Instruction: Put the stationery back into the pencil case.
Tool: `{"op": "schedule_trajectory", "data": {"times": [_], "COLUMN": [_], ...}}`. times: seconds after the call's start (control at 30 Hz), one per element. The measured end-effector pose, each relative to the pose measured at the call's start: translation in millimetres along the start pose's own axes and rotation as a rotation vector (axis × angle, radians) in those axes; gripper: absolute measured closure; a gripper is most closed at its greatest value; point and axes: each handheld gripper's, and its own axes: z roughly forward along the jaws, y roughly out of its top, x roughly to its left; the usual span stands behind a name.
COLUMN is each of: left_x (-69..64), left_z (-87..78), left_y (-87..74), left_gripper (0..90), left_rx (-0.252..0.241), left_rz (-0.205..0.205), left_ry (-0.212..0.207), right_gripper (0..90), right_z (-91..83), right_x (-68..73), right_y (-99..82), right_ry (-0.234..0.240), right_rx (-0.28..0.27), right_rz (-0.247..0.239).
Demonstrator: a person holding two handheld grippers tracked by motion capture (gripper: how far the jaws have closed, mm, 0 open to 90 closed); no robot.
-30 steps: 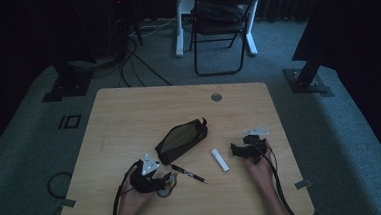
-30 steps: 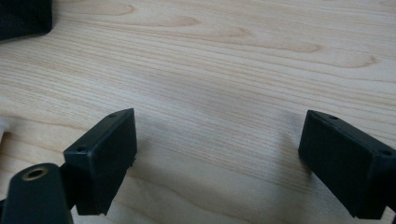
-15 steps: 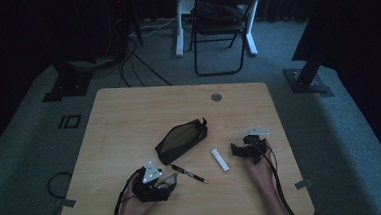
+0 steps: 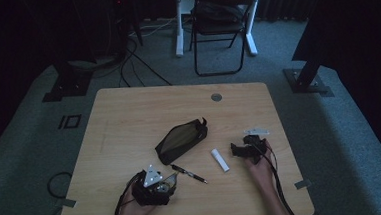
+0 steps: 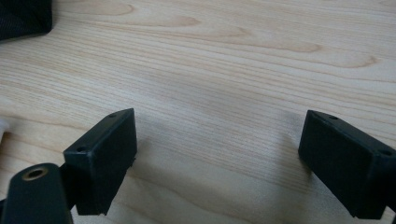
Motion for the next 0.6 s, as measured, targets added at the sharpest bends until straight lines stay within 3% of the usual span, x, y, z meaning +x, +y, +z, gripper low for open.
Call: {"op": "schedule_trajectory", "data": {"times": [0.4,0.6], "left_x": [1.0,1.0], "left_z": [2.7,6.3], "left_y": [-4.5,-7.5], "left_gripper": [19.2,25.4], "left_rx": [0.022,0.049], "left_rz": [-0.006,0.002], "left_ry": [-0.030,-0.018], "right_gripper": [11.4,11.4], "right_z": [0.0,0.0], "right_x": [0.0,0.0], "right_y": [0.0,0.0], "right_ry": [0.000,0.000], "right_rx": [0.000,0.000], "right_rz": [0.000,0.000]}}
